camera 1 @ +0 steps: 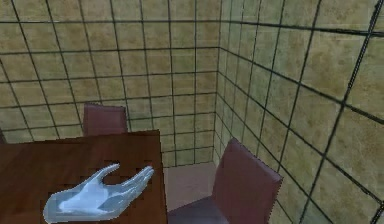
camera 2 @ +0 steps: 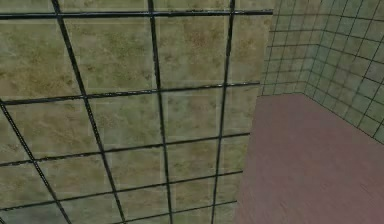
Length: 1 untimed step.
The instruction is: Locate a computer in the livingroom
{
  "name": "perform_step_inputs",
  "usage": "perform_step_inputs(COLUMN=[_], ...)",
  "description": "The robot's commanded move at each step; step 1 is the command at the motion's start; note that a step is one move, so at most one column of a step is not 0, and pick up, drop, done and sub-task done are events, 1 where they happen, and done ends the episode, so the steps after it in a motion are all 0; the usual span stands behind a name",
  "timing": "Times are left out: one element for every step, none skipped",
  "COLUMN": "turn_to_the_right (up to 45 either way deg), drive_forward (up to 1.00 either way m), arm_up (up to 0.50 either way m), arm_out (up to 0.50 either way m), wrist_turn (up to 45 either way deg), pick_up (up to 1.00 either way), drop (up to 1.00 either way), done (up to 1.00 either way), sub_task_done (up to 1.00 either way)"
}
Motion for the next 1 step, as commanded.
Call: perform_step_inputs(turn_to_the_right=[45.0], drive_forward=[0.00], arm_up=[0.00], arm_out=[0.00], wrist_turn=[0.0], pick_up=[0.00], drop=[0.00], done=[0.00], sub_task_done=[0.00])
